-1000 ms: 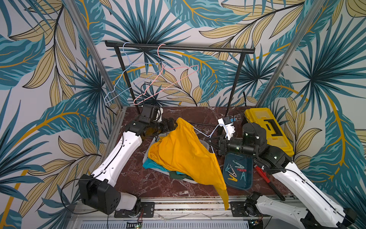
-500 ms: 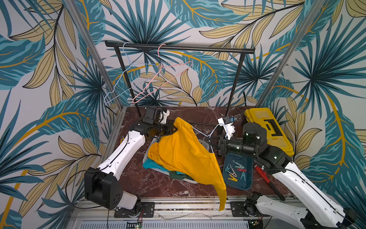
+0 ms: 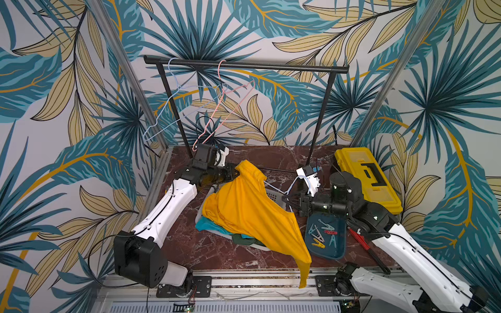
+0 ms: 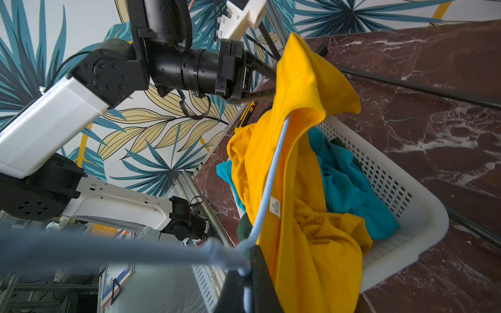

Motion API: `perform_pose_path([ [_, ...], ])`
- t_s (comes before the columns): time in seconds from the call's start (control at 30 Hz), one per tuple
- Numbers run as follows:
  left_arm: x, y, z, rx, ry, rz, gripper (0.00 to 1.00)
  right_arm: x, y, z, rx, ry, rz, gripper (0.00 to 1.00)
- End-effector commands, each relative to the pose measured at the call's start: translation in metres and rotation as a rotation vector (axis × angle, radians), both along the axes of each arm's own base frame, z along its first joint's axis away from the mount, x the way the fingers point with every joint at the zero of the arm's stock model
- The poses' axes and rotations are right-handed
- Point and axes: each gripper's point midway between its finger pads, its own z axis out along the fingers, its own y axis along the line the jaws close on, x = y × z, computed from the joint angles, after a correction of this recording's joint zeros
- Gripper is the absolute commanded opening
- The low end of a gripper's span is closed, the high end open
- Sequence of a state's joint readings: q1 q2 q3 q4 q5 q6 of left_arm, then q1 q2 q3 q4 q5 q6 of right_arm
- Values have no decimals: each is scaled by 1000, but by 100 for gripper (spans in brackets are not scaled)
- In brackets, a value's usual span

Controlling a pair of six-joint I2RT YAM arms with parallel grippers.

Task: Remove the clothespins securing t-shirts to the hanger
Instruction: Remove the T-shirt from the hanger.

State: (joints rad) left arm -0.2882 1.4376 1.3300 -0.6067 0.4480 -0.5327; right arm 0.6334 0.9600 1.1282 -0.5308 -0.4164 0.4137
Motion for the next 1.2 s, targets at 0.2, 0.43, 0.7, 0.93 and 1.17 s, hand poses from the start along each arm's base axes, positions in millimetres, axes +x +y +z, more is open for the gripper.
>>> perform_pose_path([
  [0.2,37,68,16,1,-37,374,0,-35,-25,-4,-17,-10,11,0],
  [0.43,28,79,22,9,-67,423,0,-31,-57,-1,-51,-66,-151,0],
  [0.7,10,105,15,91,-84,496,0,-26,-57,26,32,-149,-175,0],
  [0.93,9,112,9,108,-71,487,0,-27,-78,43,46,-215,-267,0],
  [1.17,1,111,8,110,-78,468,0,16,-53,94,234,-288,-329,0],
])
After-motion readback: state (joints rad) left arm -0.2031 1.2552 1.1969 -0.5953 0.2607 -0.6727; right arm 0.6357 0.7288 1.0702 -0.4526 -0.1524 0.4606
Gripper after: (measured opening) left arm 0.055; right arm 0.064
